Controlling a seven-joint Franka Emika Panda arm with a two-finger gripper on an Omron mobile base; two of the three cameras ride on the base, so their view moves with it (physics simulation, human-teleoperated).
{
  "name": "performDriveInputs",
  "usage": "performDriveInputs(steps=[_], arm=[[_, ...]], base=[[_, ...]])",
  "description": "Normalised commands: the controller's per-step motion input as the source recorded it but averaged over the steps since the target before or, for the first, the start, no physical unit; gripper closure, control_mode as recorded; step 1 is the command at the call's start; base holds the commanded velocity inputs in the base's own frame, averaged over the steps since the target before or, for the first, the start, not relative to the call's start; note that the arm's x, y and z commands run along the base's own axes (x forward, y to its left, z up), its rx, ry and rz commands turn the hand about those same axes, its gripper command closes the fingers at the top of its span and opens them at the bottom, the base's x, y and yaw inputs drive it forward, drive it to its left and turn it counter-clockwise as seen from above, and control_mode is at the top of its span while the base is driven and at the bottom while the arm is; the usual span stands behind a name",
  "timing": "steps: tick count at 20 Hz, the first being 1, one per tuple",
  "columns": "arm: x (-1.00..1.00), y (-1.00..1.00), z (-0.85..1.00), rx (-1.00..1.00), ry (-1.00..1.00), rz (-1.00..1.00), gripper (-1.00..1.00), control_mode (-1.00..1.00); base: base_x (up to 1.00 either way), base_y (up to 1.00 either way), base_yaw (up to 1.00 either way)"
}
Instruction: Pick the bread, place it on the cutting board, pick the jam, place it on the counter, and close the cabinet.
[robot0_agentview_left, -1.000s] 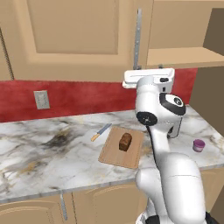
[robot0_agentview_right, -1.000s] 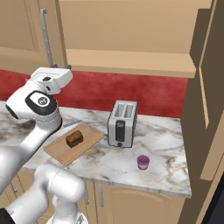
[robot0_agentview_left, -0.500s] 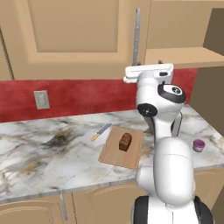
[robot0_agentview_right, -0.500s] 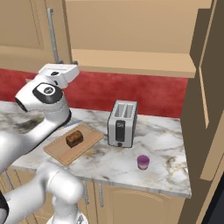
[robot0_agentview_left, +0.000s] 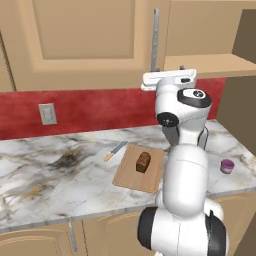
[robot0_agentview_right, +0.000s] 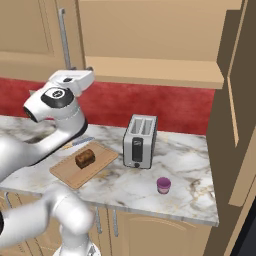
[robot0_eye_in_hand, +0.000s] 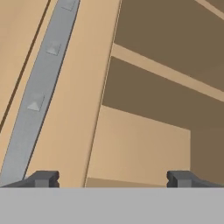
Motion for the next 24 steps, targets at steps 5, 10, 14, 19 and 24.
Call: performDriveInputs(steps=[5, 10, 14, 19, 24], arm=[[0.33, -0.01, 0.00, 0.00, 0.00, 0.00, -1.00, -1.00], [0.34, -0.01, 0.00, 0.00, 0.00, 0.00, -1.00, -1.00], [0.34, 0.00, 0.00, 0.00, 0.00, 0.00, -1.00, -1.00], [0.07, -0.01, 0.00, 0.00, 0.01, 0.00, -1.00, -1.00], [-0.10, -0.08, 0.00, 0.00, 0.00, 0.00, -1.00, -1.00]], base=[[0.00, 0.00, 0.00], [0.00, 0.00, 0.00], [0.00, 0.00, 0.00], [0.00, 0.00, 0.00], [0.00, 0.00, 0.00]])
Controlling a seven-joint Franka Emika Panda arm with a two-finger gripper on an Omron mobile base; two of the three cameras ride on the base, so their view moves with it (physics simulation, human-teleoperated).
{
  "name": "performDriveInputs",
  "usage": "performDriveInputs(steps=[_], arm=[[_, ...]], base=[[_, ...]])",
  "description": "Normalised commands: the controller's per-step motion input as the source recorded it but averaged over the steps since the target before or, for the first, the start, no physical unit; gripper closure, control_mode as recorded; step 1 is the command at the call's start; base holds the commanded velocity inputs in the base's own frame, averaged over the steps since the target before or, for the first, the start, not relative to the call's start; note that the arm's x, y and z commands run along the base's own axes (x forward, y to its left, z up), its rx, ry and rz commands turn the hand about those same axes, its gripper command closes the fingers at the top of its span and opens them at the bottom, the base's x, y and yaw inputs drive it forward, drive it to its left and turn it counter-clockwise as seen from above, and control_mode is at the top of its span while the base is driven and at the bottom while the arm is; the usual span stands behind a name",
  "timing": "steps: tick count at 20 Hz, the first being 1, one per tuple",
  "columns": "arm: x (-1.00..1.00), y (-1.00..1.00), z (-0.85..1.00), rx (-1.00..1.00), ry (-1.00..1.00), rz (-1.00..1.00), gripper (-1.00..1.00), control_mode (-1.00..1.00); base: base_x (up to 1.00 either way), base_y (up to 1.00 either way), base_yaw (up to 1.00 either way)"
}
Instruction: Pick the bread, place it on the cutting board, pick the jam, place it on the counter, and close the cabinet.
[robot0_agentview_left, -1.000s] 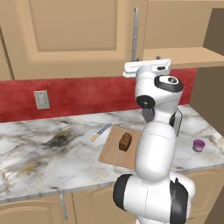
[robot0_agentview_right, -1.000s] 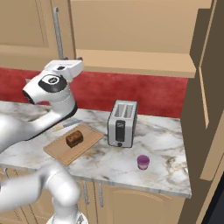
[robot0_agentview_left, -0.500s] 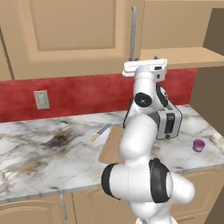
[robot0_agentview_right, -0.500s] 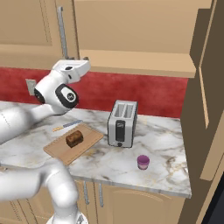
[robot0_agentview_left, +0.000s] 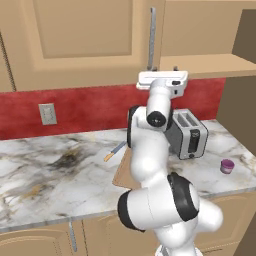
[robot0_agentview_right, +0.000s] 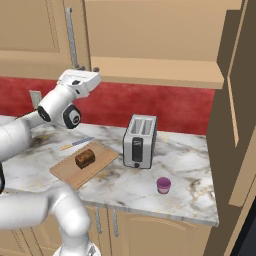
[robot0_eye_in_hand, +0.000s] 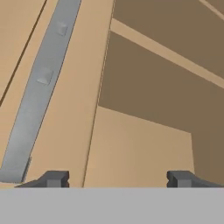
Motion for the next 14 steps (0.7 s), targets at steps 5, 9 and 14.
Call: performDriveInputs(steps=[5, 9, 14], arm=[[-0.39, -0.14, 0.04, 0.00, 0.00, 0.00, -1.00, -1.00], [-0.54, -0.26, 0.18, 0.00, 0.00, 0.00, -1.00, -1.00], [-0.57, -0.30, 0.24, 0.00, 0.01, 0.00, -1.00, -1.00]], base=[[0.00, 0.00, 0.00], [0.00, 0.00, 0.00], [0.00, 0.00, 0.00]])
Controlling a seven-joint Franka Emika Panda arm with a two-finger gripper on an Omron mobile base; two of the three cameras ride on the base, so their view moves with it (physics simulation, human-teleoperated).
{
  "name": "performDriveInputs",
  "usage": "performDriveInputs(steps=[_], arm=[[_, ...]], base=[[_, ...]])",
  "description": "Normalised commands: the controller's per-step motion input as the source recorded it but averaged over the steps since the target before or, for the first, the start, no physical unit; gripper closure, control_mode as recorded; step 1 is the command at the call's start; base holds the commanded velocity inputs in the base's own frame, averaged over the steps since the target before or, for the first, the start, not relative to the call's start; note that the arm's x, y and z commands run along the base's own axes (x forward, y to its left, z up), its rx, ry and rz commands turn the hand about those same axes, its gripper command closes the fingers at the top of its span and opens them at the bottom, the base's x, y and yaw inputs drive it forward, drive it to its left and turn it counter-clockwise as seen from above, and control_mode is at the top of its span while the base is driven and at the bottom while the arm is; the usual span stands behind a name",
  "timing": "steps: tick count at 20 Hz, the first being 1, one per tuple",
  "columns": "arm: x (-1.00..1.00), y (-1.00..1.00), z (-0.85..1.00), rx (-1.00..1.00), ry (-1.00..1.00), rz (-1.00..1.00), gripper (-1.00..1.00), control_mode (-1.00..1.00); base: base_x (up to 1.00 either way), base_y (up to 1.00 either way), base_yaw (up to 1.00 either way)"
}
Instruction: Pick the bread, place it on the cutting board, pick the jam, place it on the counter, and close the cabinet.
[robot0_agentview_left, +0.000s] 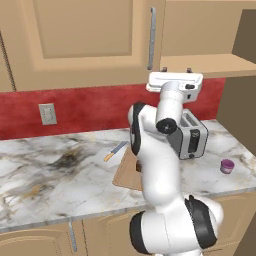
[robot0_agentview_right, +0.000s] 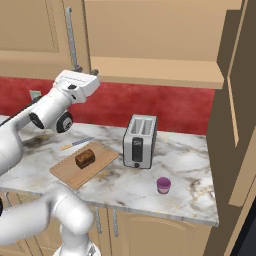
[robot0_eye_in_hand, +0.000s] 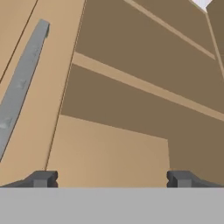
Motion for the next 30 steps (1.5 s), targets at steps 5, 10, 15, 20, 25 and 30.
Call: performDriveInputs(steps=[5, 10, 15, 20, 25, 30], arm=[[-0.63, -0.32, 0.16, 0.00, 0.00, 0.00, -1.00, -1.00], [-0.70, -0.34, 0.14, 0.00, 0.00, 0.00, -1.00, -1.00], [-0.74, -0.28, 0.12, 0.00, 0.02, 0.00, -1.00, -1.00], [-0.63, -0.22, 0.09, 0.00, 0.04, 0.00, -1.00, -1.00], [-0.58, -0.22, 0.02, 0.00, 0.03, 0.00, -1.00, -1.00], [-0.60, -0.21, 0.09, 0.00, 0.07, 0.00, -1.00, -1.00]], base=[[0.00, 0.00, 0.00], [0.00, 0.00, 0.00], [0.00, 0.00, 0.00], [0.00, 0.00, 0.00], [0.00, 0.00, 0.00], [0.00, 0.00, 0.00]])
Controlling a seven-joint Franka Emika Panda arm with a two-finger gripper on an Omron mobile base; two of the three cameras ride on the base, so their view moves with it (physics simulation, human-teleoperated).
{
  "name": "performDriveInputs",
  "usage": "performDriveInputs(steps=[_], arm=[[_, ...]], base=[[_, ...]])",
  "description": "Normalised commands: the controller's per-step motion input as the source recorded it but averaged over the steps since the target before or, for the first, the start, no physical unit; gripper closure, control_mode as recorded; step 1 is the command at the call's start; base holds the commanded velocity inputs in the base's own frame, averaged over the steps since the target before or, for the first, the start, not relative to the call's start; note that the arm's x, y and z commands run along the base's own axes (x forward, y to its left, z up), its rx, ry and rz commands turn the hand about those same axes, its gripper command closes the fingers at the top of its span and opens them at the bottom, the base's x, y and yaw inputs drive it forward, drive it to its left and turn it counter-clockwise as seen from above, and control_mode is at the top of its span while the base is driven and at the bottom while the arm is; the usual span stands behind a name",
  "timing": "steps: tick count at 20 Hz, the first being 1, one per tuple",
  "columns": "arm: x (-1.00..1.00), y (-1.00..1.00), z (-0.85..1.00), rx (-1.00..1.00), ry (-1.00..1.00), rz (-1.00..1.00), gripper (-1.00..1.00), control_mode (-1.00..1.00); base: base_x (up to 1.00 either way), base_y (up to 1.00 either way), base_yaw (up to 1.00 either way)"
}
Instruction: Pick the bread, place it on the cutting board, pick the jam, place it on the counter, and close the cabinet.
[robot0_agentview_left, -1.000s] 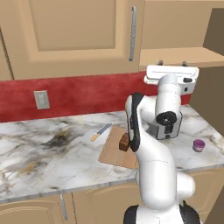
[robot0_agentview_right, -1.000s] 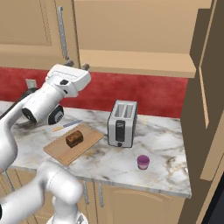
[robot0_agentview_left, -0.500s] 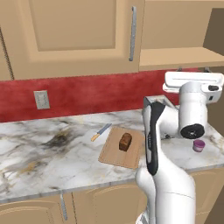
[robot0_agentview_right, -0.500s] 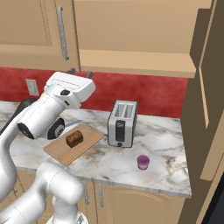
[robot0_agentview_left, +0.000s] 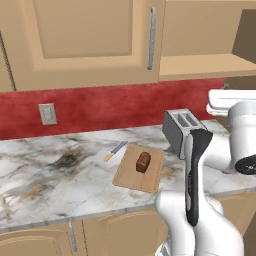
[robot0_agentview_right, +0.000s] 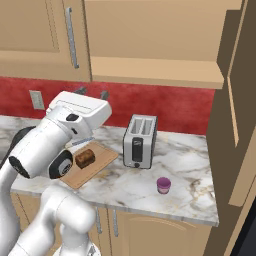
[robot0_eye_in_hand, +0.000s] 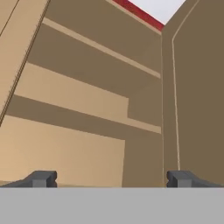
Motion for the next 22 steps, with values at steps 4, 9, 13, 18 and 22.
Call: performDriveInputs(steps=[4, 9, 13, 18, 22], arm=[[-0.61, -0.19, 0.13, 0.00, 0.09, 0.00, -1.00, -1.00], [-0.58, -0.13, 0.02, 0.00, 0.04, 0.00, -1.00, -1.00], [-0.38, -0.09, 0.00, 0.00, 0.00, 0.00, -1.00, -1.00], [-0.34, -0.08, 0.00, 0.00, 0.00, 0.00, -1.00, -1.00], [-0.32, -0.06, 0.00, 0.00, 0.00, 0.00, -1.00, -1.00]], base=[[0.00, 0.00, 0.00], [0.00, 0.00, 0.00], [0.00, 0.00, 0.00], [0.00, 0.00, 0.00], [0.00, 0.00, 0.00]])
